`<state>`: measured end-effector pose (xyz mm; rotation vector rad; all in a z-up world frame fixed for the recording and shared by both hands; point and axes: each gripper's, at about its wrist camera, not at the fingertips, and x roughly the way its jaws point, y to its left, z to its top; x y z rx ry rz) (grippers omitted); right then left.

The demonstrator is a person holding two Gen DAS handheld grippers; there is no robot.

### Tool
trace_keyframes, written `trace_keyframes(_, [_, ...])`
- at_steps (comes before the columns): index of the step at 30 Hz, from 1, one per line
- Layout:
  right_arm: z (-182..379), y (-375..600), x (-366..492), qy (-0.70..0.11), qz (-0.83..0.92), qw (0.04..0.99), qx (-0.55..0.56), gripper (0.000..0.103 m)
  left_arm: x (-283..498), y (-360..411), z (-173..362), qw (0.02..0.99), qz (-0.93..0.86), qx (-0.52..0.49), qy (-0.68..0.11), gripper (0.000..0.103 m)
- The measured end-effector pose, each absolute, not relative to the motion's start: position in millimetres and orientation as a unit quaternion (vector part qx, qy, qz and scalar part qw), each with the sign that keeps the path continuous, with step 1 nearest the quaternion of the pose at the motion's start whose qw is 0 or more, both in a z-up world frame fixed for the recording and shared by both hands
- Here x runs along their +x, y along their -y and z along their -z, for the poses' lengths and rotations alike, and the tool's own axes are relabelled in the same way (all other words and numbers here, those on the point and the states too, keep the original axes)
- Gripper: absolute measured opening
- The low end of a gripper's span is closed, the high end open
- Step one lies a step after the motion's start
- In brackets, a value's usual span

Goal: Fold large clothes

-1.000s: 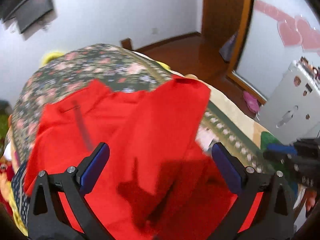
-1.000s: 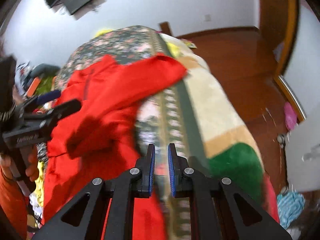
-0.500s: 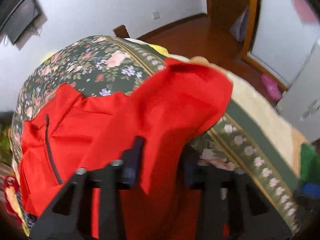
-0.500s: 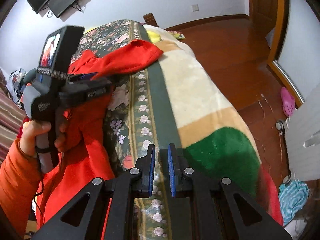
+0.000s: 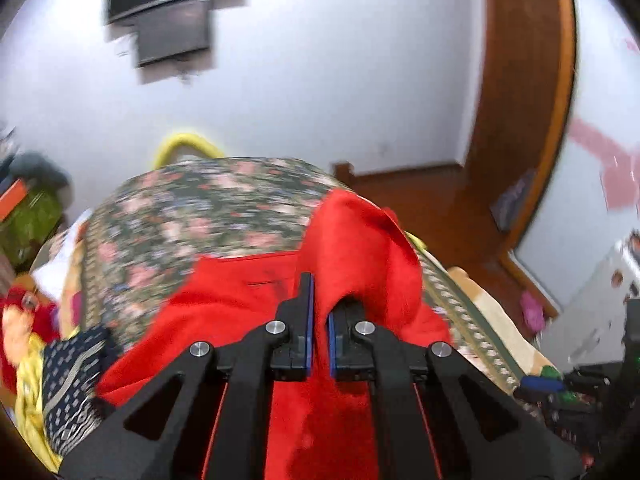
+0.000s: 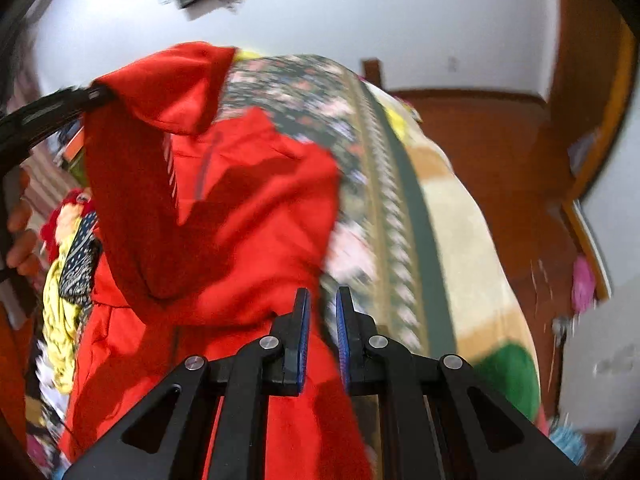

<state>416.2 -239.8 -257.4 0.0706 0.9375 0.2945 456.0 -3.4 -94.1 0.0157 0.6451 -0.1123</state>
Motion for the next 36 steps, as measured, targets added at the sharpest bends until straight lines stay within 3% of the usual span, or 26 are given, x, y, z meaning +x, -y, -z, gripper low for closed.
trace_keyframes(4, [269, 193, 443, -0.449, -0.17, 0.877, -0.019, 0.009, 414, -78, 119, 0.944, -0.002, -0.037, -0.329, 0.005])
trace_keyframes(8, [319, 170, 468, -0.508, -0.135, 0.848, -0.072, 0.009, 378, -140, 195, 0.901, -0.03, -0.097, -0.422, 0.005])
trace_keyframes(14, [324, 171, 454, -0.49, -0.135, 0.855, -0.101, 0.009, 345, -165, 285, 0.839, -0.001, -0.158, -0.52, 0.008])
trace_keyframes(17, [324, 175, 452, -0.491, -0.126, 0.856, -0.102, 0.009, 335, -164, 287, 0.848, 0.004, -0.159, -0.505, 0.022])
trace_keyframes(19, [323, 175, 451, -0.488, -0.112, 0.859, -0.111, 0.009, 332, -169, 284, 0.848, 0.006, -0.172, -0.502, 0.046])
trace_keyframes(21, [322, 175, 448, -0.482, -0.093, 0.862, -0.13, 0.009, 329, -175, 279, 0.851, -0.003, -0.171, -0.497, 0.055])
trace_keyframes(26, [324, 180, 443, -0.474, -0.077, 0.865, -0.143, 0.01, 331, -189, 266, 0.853, -0.008, -0.183, -0.489, 0.063])
trace_keyframes(27, [324, 180, 443, -0.473, -0.073, 0.866, -0.145, 0.014, 334, -184, 263, 0.855, -0.006, -0.174, -0.488, 0.063])
trace_keyframes(28, [325, 180, 443, -0.473, -0.063, 0.866, -0.151, 0.041, 339, -182, 261, 0.857, -0.003, -0.165, -0.489, 0.063])
trace_keyframes(29, [328, 181, 444, -0.473, -0.035, 0.864, -0.167, 0.088, 342, -176, 260, 0.857, -0.001, -0.155, -0.491, 0.063])
trace_keyframes(30, [331, 185, 446, -0.464, -0.005, 0.867, -0.183, 0.099, 350, -169, 261, 0.857, 0.0, -0.142, -0.496, 0.064])
trace_keyframes(36, [338, 228, 459, -0.503, -0.042, 0.861, -0.064, 0.1, 394, -137, 279, 0.851, -0.031, -0.083, -0.518, 0.064])
